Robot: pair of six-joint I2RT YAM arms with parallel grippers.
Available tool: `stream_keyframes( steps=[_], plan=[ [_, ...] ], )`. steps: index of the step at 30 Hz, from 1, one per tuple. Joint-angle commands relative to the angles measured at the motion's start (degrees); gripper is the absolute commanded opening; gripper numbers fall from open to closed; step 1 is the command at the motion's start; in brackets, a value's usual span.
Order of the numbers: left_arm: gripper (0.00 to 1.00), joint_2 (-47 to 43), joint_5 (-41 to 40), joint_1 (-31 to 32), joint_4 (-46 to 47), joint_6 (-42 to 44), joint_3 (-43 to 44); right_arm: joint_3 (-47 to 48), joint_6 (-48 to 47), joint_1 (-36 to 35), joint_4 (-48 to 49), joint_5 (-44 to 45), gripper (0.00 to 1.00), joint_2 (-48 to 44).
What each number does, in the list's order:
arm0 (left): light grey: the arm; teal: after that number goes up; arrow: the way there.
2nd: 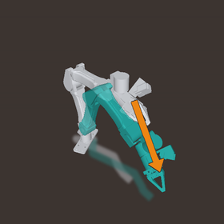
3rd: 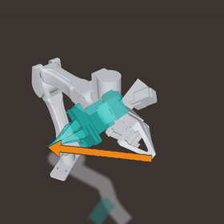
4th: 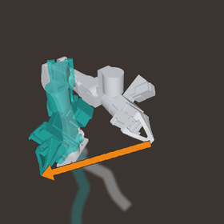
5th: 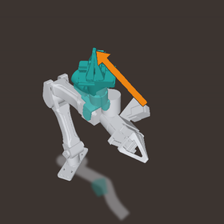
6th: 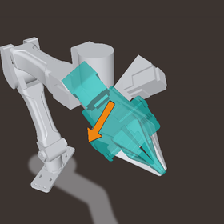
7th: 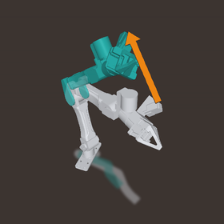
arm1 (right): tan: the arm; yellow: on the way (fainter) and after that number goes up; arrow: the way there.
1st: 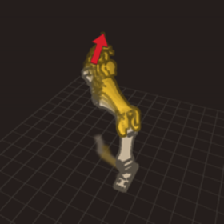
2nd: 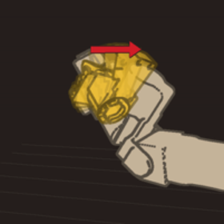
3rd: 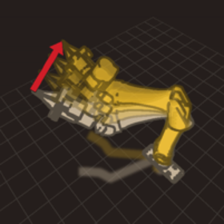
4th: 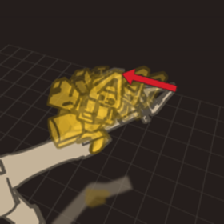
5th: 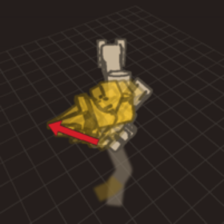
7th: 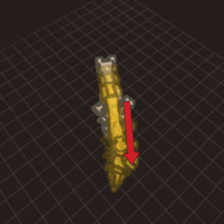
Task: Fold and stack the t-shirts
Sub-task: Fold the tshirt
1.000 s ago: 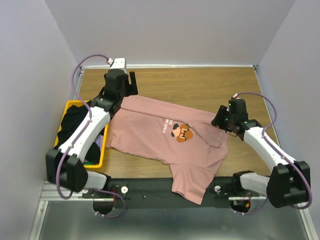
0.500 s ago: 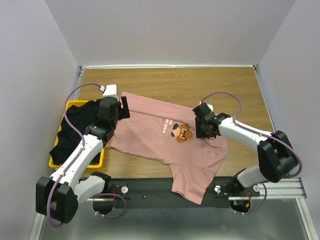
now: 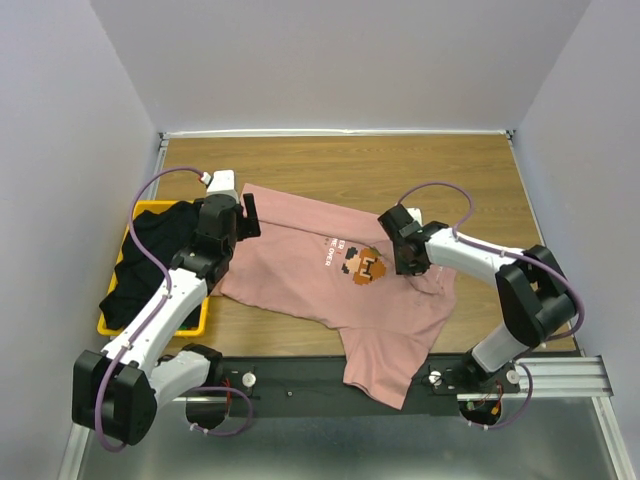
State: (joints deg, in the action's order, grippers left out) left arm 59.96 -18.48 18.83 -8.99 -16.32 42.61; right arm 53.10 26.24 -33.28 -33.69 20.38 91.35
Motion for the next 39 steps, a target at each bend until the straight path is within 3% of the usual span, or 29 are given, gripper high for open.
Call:
stream_keyframes(
  steps=[1,5,8,24,34,39],
  plan=[
    [0.85,0.33,-0.77,0.07,1.44,0.41,0.19,1.74,-0.49,-0.38,-1.20,2.82,0.28,1.28],
    [0.85,0.51,-0.68,0.07,1.52,0.50,0.11,2.44,-1.36,-0.30,-1.64,4.31,0.09,0.50],
    [0.85,0.59,-0.77,0.07,1.52,0.67,0.10,4.02,-2.77,-0.30,-2.08,5.63,0.05,-0.12],
    [0.85,1.38,-0.86,0.07,1.44,0.85,0.19,20.01,-18.58,-0.21,-2.61,19.51,0.09,11.47],
    [0.85,0.94,-0.59,0.07,1.61,0.94,0.02,26.96,-23.77,1.55,0.56,18.82,0.11,19.74],
    [0.85,1.03,-0.33,-0.02,1.61,1.02,0.02,29.43,-27.63,2.95,1.78,18.64,0.23,21.94]
  ],
)
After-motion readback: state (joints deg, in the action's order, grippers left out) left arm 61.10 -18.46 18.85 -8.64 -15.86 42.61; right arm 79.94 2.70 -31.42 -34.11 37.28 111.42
